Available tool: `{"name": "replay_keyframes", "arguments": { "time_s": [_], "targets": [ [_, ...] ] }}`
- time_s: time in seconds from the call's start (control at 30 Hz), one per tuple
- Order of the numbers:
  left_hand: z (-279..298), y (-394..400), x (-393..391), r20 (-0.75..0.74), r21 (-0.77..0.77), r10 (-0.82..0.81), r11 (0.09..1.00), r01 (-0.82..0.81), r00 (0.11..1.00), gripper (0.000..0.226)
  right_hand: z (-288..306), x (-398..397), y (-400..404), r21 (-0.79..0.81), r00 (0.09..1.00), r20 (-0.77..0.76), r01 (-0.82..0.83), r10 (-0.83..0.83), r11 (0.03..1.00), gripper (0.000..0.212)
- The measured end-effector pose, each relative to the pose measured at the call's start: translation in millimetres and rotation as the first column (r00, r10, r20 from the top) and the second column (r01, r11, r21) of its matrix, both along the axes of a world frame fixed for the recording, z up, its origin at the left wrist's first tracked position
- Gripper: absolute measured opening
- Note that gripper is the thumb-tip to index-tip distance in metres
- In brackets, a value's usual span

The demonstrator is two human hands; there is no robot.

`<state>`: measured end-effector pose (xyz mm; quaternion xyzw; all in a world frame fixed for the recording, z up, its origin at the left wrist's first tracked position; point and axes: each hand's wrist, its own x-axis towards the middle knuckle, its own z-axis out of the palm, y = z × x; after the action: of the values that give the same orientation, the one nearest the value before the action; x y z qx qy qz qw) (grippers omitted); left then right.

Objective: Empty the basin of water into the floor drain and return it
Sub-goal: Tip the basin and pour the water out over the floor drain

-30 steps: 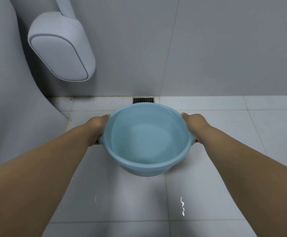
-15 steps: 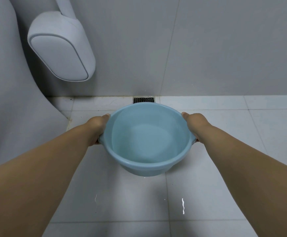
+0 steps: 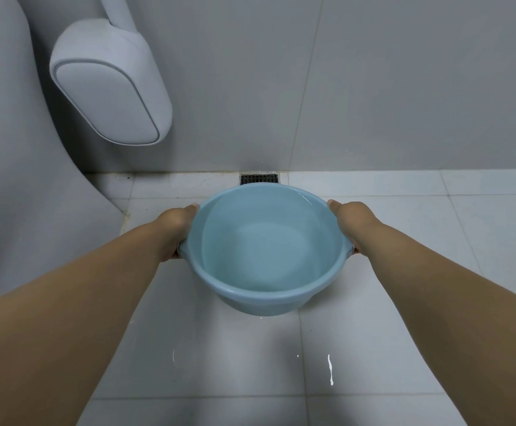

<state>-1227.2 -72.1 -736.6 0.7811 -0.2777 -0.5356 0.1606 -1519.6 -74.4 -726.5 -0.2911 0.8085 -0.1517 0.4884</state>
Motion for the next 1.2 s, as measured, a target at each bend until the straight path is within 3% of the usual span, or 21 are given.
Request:
{"name": "replay_keyframes", "arguments": {
  "time_s": [0.53,1.07,1.2],
  "targets": [
    [-0.1,0.5,0.0,-0.004,-0.001,0.001,1.000,-0.001,1.000,0.043,2.3,1.5,-1.3,-0.032,0.999,-0.016,-0.047,0.046,0.998,0.024],
    [2.3,0.3,-1.6,0.016,0.000,0.001,1.000,-0.001,1.000,0.044,5.9,0.7,-2.1,0.009,0.999,0.014,-0.036,0.036,0.999,0.036],
    [1.2,-0.3,-0.4,-0.006,0.001,0.012,1.000,-0.012,1.000,0.043,7.5,2.2,-1.5,-0.007,0.999,0.009,-0.037,0.037,0.999,0.029]
  ]
}}
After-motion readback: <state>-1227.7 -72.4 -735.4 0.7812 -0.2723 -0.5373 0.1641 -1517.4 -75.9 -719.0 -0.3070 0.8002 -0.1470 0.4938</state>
